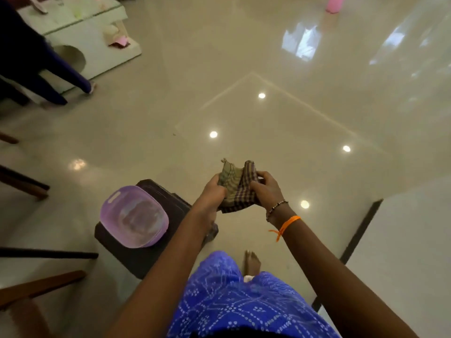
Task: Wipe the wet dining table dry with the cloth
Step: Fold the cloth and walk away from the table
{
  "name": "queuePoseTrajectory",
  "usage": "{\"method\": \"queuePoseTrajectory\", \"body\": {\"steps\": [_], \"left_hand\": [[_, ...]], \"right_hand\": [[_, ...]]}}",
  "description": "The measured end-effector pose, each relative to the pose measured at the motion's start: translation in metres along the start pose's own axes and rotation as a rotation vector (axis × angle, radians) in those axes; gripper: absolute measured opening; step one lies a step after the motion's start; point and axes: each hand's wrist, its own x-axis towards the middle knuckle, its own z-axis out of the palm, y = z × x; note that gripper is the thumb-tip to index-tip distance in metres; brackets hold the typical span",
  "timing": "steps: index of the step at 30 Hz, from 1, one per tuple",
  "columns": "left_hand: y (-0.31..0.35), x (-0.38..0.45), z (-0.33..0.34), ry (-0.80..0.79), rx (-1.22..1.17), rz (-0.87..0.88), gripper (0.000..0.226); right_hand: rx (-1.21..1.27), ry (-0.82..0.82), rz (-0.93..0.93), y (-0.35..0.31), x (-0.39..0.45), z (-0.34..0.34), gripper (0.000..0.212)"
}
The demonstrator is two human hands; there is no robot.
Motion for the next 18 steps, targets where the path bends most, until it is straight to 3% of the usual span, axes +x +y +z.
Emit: {"method": "queuePoseTrajectory", "body": {"steps": [8, 14, 18], "left_hand": [[0.075, 0.103, -0.018, 0.277, -0.251, 0.002, 0.044], [0.125, 0.182, -0.079, 0.503, -0.481, -0.023, 0.022], [0.155, 0.218, -0.126, 0.611, -0.595, 0.016, 0.024]], "right_hand": [[0.032, -0.251, 0.049, -0.079, 0.142, 0.039, 0.041], [-0.181, -0.419, -0.074, -0.138, 0.229, 0.120, 0.033], [-0.258, -0.516, -0.158, -0.181, 0.269, 0.177, 0.034]]}}
